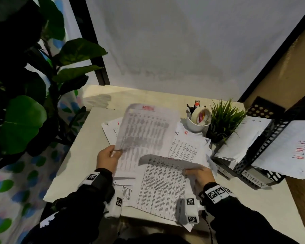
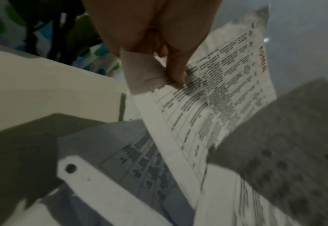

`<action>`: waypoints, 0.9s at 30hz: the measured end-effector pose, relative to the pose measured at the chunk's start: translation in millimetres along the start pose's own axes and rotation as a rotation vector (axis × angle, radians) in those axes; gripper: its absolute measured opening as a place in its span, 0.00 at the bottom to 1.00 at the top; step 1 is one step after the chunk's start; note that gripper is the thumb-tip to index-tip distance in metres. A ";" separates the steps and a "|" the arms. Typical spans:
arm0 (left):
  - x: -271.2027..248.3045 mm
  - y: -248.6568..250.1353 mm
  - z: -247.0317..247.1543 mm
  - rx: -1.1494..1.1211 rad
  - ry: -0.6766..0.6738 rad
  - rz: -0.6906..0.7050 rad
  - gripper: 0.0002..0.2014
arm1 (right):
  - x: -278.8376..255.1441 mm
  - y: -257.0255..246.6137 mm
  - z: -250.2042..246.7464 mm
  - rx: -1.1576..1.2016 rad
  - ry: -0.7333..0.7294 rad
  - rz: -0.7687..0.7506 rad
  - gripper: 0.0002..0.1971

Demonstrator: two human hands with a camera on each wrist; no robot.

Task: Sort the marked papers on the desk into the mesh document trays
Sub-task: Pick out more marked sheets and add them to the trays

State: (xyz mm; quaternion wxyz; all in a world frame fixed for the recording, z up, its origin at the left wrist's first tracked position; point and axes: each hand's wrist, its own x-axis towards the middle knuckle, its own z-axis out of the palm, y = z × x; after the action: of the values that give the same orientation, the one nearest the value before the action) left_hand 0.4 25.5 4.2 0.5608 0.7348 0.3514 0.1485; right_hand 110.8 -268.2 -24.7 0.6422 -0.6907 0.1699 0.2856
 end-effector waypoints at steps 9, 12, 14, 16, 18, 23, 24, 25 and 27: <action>-22.4 -1.0 49.8 -0.012 -0.474 -0.123 0.25 | 18.8 -17.7 -9.3 0.386 0.070 -0.007 0.15; -14.5 -5.2 65.0 -0.051 -0.404 -0.248 0.28 | 20.7 -12.8 -17.8 0.394 0.043 0.003 0.23; 3.1 -14.8 73.8 -0.083 -0.316 -0.303 0.26 | 18.4 -7.9 -20.6 0.368 0.025 0.020 0.22; 17.5 -20.7 80.7 -0.018 -0.317 -0.374 0.20 | 14.3 -1.4 -21.6 0.372 0.006 0.048 0.25; 23.6 -21.5 86.7 0.096 -0.358 -0.387 0.17 | 13.4 6.8 -23.5 0.433 -0.005 0.073 0.40; 18.9 -7.6 97.5 0.273 -0.513 -0.297 0.08 | 12.3 17.0 -24.7 0.482 0.071 0.034 0.38; 18.0 -6.6 98.5 0.255 -0.531 -0.279 0.06 | 13.4 18.5 -25.9 0.482 0.075 0.034 0.38; 17.9 -8.6 100.1 0.226 -0.545 -0.263 0.06 | 12.2 18.2 -25.9 0.484 0.064 0.033 0.39; 16.9 -10.0 100.5 0.174 -0.559 -0.245 0.06 | 13.2 18.1 -27.0 0.492 0.061 0.054 0.42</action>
State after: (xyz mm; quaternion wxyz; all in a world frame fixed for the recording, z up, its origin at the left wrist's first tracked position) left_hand 70.4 -34.1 -40.9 0.5845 0.7445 0.2810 -0.1585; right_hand 115.0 -295.2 -46.9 0.7776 -0.5173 0.2720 0.2317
